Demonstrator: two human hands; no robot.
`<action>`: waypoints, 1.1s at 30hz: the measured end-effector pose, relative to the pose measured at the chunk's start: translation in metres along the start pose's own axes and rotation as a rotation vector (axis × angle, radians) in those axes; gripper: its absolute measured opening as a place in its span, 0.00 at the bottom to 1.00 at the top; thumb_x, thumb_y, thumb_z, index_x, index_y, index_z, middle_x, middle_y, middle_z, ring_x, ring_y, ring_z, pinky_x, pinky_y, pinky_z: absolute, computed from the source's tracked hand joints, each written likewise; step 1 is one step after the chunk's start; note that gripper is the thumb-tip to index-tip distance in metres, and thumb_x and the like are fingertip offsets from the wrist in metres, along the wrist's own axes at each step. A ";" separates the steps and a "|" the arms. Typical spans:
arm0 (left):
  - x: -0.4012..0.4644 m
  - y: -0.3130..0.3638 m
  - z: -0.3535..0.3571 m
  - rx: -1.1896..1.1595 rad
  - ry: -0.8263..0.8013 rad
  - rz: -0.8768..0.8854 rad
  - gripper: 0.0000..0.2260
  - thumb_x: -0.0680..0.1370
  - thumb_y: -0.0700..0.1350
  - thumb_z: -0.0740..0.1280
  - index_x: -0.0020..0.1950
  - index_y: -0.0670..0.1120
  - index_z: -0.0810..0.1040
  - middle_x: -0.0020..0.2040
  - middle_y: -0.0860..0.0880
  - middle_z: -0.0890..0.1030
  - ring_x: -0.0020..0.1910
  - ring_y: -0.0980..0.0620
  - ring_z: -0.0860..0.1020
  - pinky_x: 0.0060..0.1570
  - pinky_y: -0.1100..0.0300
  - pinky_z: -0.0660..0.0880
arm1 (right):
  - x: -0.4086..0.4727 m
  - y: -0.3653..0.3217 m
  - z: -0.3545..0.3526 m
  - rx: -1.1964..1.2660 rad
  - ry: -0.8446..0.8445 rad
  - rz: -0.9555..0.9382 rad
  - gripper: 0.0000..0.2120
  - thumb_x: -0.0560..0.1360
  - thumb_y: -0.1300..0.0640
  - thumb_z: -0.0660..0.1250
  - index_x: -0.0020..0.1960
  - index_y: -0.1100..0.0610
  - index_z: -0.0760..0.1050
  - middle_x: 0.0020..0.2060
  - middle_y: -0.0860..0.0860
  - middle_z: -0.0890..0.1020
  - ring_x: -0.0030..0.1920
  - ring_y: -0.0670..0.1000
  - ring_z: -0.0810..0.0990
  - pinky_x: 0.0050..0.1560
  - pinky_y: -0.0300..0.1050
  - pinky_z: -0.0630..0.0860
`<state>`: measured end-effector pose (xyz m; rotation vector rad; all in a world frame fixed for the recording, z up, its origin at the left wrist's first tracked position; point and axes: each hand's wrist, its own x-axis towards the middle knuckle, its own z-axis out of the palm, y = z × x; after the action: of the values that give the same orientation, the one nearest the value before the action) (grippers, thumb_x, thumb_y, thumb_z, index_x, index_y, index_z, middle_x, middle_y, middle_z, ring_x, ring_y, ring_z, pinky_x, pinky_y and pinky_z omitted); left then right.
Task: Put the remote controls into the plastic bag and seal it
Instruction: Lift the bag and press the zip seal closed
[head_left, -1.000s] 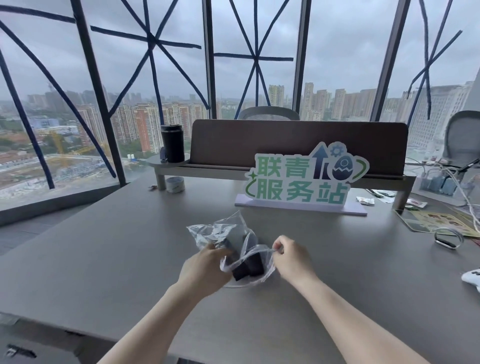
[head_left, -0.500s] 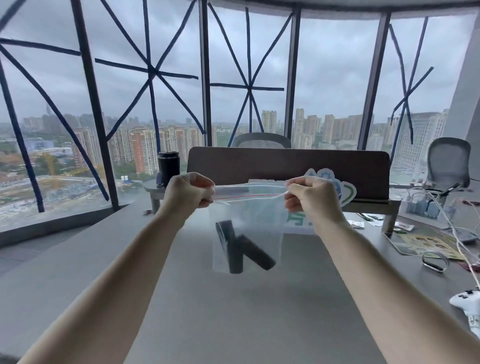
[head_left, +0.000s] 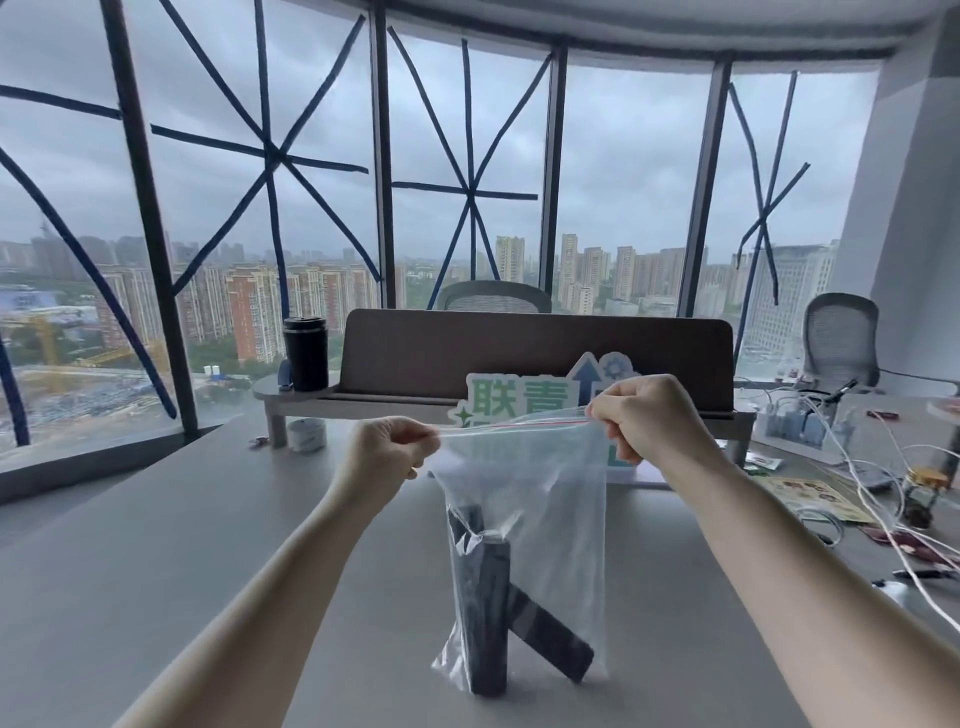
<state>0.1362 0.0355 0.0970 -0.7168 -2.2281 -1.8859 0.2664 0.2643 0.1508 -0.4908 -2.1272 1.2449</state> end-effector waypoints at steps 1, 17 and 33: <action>0.000 0.000 0.001 -0.005 0.014 -0.005 0.01 0.70 0.38 0.73 0.41 0.41 0.84 0.28 0.52 0.80 0.26 0.56 0.74 0.26 0.68 0.73 | -0.001 -0.001 -0.002 -0.036 0.005 -0.017 0.08 0.69 0.64 0.68 0.32 0.67 0.78 0.22 0.52 0.73 0.20 0.50 0.68 0.26 0.40 0.68; -0.007 0.055 0.048 -0.044 -0.136 0.071 0.02 0.71 0.39 0.72 0.38 0.43 0.83 0.30 0.52 0.79 0.26 0.56 0.73 0.24 0.63 0.70 | -0.018 -0.036 0.015 -0.580 -0.181 -0.423 0.08 0.71 0.45 0.72 0.43 0.50 0.85 0.39 0.45 0.86 0.45 0.47 0.83 0.52 0.52 0.80; -0.011 0.062 0.039 -0.052 -0.114 0.085 0.07 0.69 0.41 0.74 0.31 0.49 0.82 0.24 0.53 0.76 0.23 0.56 0.71 0.22 0.63 0.70 | -0.017 -0.050 0.017 -0.548 -0.234 -0.413 0.05 0.73 0.51 0.73 0.42 0.50 0.86 0.35 0.42 0.83 0.42 0.43 0.79 0.40 0.40 0.73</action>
<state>0.1804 0.0765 0.1403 -0.9343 -2.1829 -1.9137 0.2667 0.2190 0.1828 -0.1095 -2.6023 0.5022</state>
